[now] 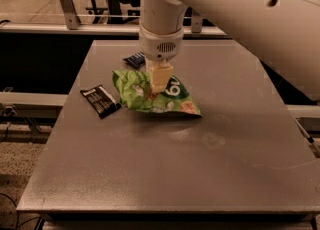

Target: Move green rice chip bag near rxbar chocolate

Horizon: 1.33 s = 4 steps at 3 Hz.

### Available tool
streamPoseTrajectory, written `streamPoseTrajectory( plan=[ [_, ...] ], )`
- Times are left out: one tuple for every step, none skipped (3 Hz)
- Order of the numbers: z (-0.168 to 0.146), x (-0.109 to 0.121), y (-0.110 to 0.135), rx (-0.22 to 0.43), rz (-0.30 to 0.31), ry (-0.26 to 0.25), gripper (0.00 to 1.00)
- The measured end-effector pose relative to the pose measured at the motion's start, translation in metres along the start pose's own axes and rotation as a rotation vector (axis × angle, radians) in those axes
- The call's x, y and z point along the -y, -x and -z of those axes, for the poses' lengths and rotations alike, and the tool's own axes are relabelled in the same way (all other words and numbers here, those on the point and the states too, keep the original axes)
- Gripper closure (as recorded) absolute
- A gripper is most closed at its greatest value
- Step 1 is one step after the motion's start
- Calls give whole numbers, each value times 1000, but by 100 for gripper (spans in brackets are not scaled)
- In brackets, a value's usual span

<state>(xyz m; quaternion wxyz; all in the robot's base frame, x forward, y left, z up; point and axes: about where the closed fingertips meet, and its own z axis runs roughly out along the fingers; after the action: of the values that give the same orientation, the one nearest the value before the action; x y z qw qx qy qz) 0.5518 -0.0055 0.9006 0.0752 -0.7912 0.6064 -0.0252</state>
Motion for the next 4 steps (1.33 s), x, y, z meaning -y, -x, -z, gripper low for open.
streamPoseTrajectory(
  plan=[
    [-3, 12, 16, 22, -22, -12, 85],
    [-4, 19, 21, 25, -34, -23, 62],
    [-4, 21, 22, 29, -32, -31, 38],
    [-4, 23, 23, 34, -32, -41, 8]
  ],
)
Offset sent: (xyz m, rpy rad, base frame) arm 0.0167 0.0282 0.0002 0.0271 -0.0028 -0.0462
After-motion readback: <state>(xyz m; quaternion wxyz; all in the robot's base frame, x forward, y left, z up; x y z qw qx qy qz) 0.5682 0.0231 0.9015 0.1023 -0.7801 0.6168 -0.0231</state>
